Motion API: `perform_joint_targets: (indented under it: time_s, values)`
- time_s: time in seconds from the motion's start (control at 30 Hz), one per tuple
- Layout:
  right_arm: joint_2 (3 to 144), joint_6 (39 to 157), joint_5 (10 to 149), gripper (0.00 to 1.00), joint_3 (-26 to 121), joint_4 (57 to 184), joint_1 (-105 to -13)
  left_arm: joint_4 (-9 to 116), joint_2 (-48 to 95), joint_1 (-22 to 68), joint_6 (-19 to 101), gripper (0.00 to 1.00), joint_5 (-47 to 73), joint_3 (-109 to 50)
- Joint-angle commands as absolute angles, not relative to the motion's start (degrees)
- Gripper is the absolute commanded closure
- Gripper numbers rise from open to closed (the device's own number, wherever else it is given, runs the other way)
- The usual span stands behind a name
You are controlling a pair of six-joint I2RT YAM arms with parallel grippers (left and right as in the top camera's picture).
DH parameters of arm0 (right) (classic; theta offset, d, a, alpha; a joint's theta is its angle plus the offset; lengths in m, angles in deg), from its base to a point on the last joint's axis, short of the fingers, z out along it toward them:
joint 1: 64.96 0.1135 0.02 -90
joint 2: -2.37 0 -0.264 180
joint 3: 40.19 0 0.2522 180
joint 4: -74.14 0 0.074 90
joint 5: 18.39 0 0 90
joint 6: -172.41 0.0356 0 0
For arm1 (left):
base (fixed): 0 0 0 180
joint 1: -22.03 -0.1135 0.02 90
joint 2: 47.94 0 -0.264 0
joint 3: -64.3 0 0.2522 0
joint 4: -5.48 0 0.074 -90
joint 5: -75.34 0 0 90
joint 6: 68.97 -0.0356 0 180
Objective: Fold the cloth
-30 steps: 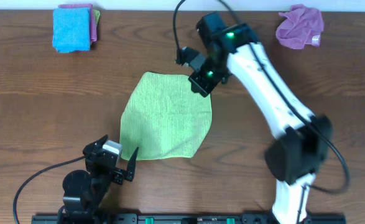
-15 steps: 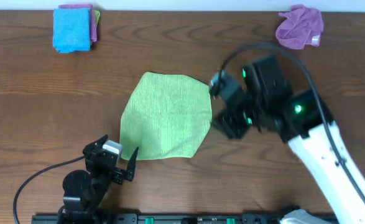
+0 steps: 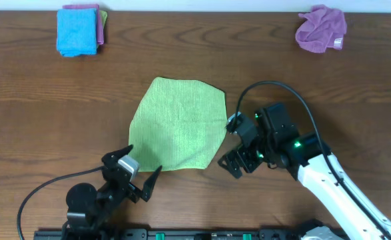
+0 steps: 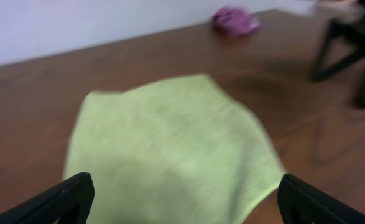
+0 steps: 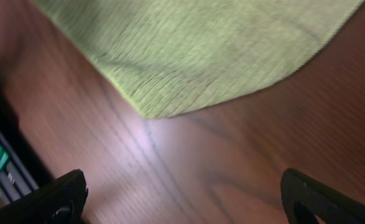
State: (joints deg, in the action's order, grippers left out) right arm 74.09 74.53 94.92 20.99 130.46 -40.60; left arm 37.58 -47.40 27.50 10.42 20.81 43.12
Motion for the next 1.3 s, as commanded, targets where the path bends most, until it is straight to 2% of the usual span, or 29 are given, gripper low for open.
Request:
perform_joint_targets:
  time_s: [0.0,0.13,0.67,0.7,0.73,0.77,0.8,0.87,1.03,1.27]
  values:
    - [76.28,76.67,97.02,0.01,20.31,129.87,-43.31,34.44,-47.73,27.68,11.23,0.05,33.18,43.65]
    - [79.43,81.11,98.18,0.01,20.31,129.37,-45.34,30.33,-47.73,27.68,11.19,0.05,40.41,43.65]
    - [79.62,84.89,98.59,0.01,20.33,127.54,-45.87,27.60,-47.73,27.68,9.99,0.05,39.23,43.65]
    - [79.62,83.49,99.12,0.01,20.33,127.47,-45.84,27.14,-47.73,27.68,10.14,0.00,38.05,43.65]
    - [79.62,82.24,99.27,0.01,20.33,127.19,-45.82,26.07,-47.71,27.68,15.43,0.07,32.17,43.65]
    - [79.62,82.05,99.23,0.01,20.33,126.38,-45.82,24.97,-47.62,27.70,24.52,0.02,23.84,43.65]
    - [79.62,82.13,99.27,0.01,20.40,125.09,-45.82,24.32,-47.42,27.70,30.73,0.05,17.46,43.65]
    - [79.62,82.59,99.27,0.01,20.73,123.51,-45.82,22.66,-46.37,27.70,32.80,0.05,14.93,43.62]
    - [79.62,83.66,98.16,0.04,26.21,123.93,-45.93,17.39,-34.09,27.68,39.14,0.04,10.42,41.92]
    - [79.67,83.64,95.34,0.02,30.59,124.96,-45.93,20.71,-3.49,27.72,32.08,0.05,12.41,25.74]
